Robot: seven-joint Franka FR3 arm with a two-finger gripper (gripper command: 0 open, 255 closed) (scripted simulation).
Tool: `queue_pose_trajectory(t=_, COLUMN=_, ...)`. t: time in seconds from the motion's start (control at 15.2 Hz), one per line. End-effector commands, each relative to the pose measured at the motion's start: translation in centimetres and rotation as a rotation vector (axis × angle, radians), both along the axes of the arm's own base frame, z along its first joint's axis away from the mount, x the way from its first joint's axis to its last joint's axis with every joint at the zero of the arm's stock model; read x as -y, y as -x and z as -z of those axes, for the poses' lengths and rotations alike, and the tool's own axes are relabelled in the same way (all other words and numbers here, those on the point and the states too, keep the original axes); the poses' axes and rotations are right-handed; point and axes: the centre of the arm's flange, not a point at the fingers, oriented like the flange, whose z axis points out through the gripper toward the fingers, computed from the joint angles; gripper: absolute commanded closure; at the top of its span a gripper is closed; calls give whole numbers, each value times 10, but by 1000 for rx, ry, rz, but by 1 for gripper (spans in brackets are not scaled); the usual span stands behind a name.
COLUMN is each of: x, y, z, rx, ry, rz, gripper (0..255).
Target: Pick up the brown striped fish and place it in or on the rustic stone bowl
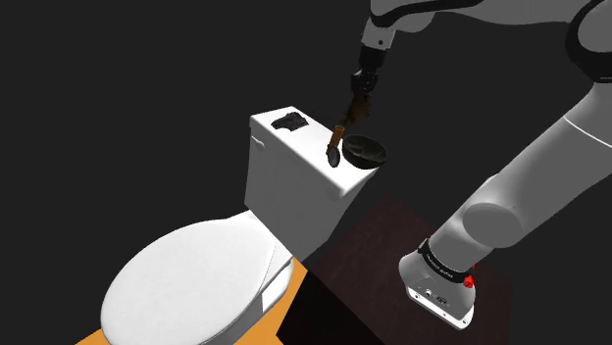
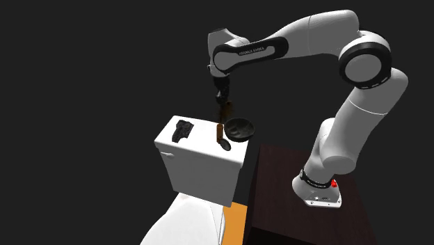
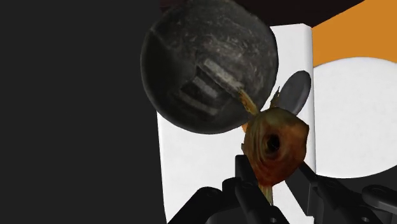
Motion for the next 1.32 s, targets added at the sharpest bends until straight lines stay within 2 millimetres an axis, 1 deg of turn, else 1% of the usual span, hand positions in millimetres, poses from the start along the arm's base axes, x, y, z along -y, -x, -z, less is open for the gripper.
queue_pose_trajectory(t=0.0, x=7, y=27, z=-1, rx=0, ry=-1, rz=0, gripper=255)
queue_pose_trajectory(t=0.33, x=19, y=89, z=-6, rx=0, ry=-1, rz=0, gripper=255)
queue_pose_trajectory(t=1.25, x=19, y=89, z=68, rx=0, ry=-1, rz=0, gripper=255)
